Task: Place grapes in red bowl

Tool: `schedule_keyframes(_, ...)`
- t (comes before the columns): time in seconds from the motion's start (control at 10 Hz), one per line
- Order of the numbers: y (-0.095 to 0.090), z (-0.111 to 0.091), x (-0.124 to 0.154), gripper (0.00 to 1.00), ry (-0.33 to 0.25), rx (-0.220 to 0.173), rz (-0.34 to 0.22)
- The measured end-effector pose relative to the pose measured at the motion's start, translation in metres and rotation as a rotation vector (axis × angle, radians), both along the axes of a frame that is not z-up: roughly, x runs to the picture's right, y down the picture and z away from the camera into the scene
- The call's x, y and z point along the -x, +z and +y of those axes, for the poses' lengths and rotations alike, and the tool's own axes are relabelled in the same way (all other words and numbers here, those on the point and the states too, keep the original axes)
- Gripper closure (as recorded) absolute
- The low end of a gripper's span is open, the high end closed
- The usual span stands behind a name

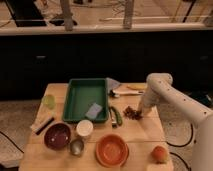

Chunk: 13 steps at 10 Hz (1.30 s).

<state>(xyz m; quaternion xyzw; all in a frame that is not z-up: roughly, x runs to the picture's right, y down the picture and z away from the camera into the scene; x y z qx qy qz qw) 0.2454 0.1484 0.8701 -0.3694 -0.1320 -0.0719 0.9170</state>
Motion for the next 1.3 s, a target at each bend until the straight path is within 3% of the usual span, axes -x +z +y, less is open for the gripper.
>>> schedule_keyframes(0.3, -0.028, -0.024, -0.006, 0.98, -0.009, -0.032, -0.006)
schedule_keyframes(0.6, -0.040, -0.026, -0.017, 0.98, -0.017, -0.047, -0.009)
schedule_keyframes(1.3, -0.072, -0.032, -0.013, 0.98, -0.062, -0.056, -0.039)
